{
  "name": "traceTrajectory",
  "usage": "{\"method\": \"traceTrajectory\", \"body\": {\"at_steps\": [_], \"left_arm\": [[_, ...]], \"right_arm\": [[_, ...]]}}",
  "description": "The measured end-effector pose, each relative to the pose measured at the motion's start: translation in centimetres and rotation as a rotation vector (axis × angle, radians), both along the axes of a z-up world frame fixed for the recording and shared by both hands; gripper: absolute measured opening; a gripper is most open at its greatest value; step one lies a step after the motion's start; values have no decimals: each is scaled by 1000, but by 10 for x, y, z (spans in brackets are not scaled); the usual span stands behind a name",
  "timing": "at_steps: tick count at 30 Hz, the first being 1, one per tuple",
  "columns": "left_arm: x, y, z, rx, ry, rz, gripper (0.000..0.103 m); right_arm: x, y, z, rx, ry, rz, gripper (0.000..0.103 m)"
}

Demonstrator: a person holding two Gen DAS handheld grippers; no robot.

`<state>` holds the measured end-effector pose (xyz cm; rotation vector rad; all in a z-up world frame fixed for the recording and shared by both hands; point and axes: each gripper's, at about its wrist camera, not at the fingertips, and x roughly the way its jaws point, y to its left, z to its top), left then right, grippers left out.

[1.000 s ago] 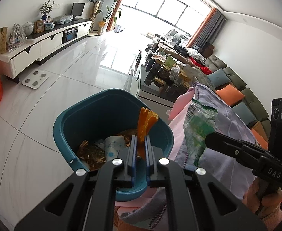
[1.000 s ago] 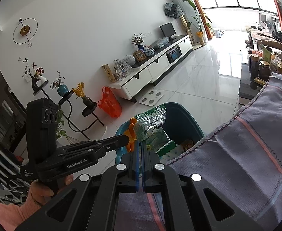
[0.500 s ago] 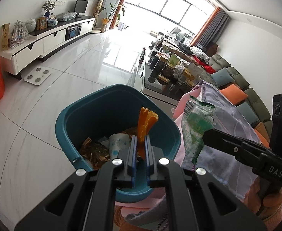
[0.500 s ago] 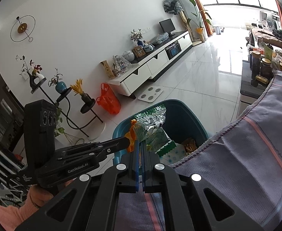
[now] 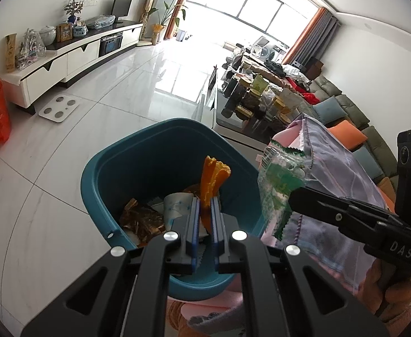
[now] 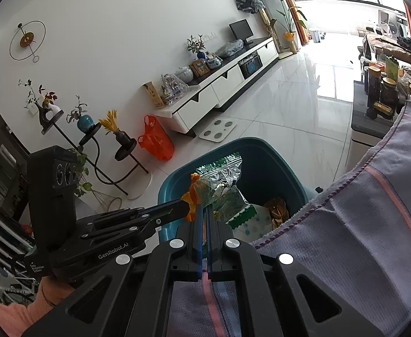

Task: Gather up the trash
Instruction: 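Lower both held items into the teal basket and open both grippers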

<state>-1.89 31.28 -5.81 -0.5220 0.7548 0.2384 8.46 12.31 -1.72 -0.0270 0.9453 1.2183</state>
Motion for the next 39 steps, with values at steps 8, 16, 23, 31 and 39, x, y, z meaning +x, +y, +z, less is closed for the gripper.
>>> {"method": "traceTrajectory", "body": {"at_steps": [8,16,23,31,39], "left_arm": [[5,0,-5,-11,16,5,9],[8,1,-10,-11,29,12,9],[10,0,-14,-7,43,16,9],[17,1,-22,-7,62,25,10],[23,2,-30,-15,86,27,14]], "right_arm": [[0,10,-4,-29,5,7,2],[1,18,-8,-54,10,12,2],[1,25,-12,-80,26,10,2],[6,31,-19,-103,63,8,2],[11,32,-23,-114,86,-4,4]]}}
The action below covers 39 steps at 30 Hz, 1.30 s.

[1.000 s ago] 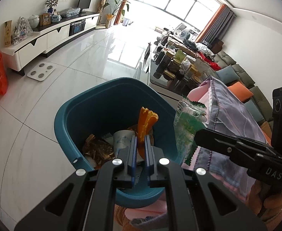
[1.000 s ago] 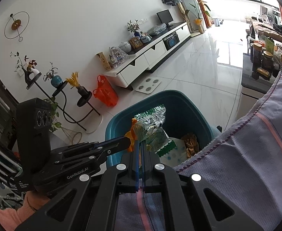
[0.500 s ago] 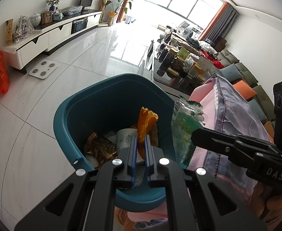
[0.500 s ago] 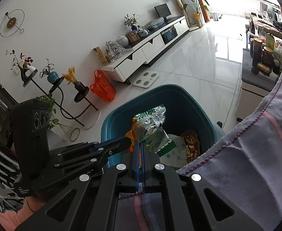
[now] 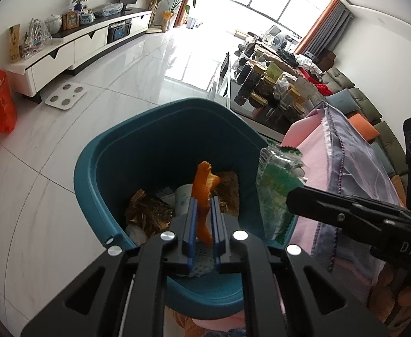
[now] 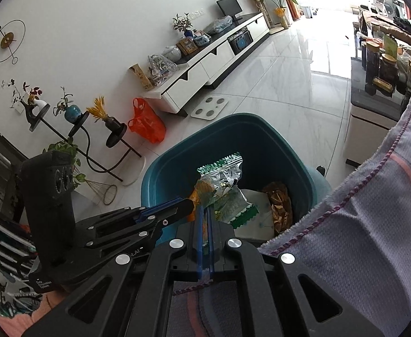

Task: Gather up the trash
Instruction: 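Lower both held items into the teal basket and open both grippers, then move both open grippers back over the blanket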

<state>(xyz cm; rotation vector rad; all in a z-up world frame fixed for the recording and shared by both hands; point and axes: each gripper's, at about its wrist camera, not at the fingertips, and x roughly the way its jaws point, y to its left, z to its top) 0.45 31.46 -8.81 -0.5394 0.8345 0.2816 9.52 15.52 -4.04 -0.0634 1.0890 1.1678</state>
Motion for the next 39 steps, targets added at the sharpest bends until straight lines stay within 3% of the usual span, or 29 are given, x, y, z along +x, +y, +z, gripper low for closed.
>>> {"method": "traceTrajectory", "body": {"at_steps": [7,10,15,20,22,26,29,33,35,39], "left_arm": [[-6,1,0,-4,-19,12,30],[-12,-1,7,20,-35,23,44],[-26,-3,21,54,-76,34,49],[-41,-5,32,81,-108,38,51],[-47,-7,38,97,-123,39,58],[-62,-17,53,151,-175,38,82],[-70,-30,66,208,-223,31,96],[-78,-54,82,281,-293,32,99],[-81,-69,89,308,-337,31,99],[-77,-103,100,347,-397,2,99]], "right_arm": [[6,-5,-2,11,14,-28,6],[6,-7,-1,18,14,-36,10],[6,-12,1,34,8,-47,24],[6,-18,3,44,8,-57,26],[5,-24,5,51,2,-68,33],[-3,-40,17,80,-40,-78,47],[-15,-59,30,103,-112,-87,66],[-31,-93,47,137,-213,-128,91],[-38,-118,56,157,-268,-177,98],[-57,-164,67,179,-392,-274,99]]}}
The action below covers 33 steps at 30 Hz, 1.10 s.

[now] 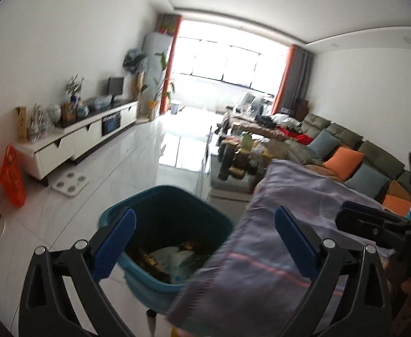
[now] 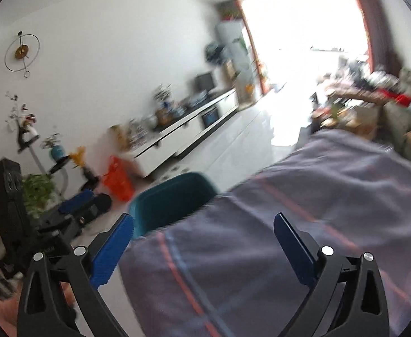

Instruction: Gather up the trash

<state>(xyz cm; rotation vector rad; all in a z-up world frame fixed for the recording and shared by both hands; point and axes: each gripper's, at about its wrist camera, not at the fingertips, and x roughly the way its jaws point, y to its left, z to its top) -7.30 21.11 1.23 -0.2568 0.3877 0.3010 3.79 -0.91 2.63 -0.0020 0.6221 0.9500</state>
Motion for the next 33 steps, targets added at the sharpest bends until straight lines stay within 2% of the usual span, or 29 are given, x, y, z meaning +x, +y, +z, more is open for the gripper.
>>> {"method": "traceTrajectory", "body": {"at_steps": [5,10,16,25,33], "left_arm": [[10,-44,6,36,-34,-58,99],[20,-83,6,52,-63,-125,99],[29,-131,7,109,-103,-179,99],[38,-182,5,152,-149,-266,99],[38,-211,6,200,-177,-290,99]], "right_arm": [[-22,-60,3,-9,-108,-192,99],[-38,-116,2,-28,-177,-382,99],[-47,-165,-4,-56,-230,-539,99],[-68,-217,-6,-39,-254,-696,99],[-79,-229,-2,-45,-293,-751,99]]}}
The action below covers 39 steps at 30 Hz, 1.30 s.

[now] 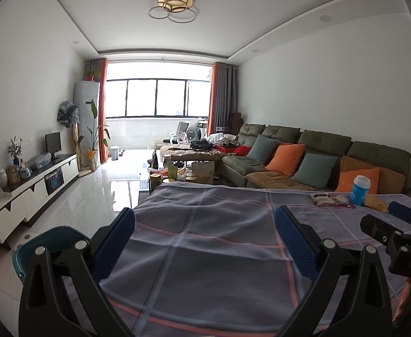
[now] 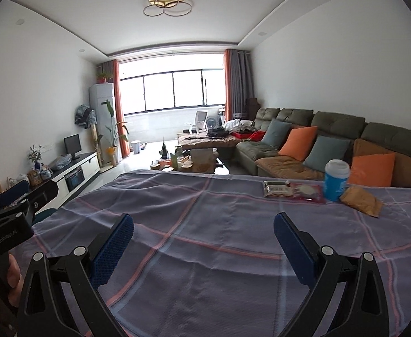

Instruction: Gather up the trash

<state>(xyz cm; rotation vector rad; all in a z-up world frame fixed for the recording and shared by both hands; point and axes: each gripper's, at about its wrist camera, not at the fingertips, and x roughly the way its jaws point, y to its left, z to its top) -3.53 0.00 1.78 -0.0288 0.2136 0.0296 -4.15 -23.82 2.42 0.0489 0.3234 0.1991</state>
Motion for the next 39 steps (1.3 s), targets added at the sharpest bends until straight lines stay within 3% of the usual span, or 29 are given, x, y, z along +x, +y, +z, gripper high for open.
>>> {"method": "traceTrajectory", "body": {"at_steps": [39], "left_arm": [[-2,-10,1,24,-18,4,100]], "right_arm": [[-9,-8,8,-30,-54,-58,99]]}}
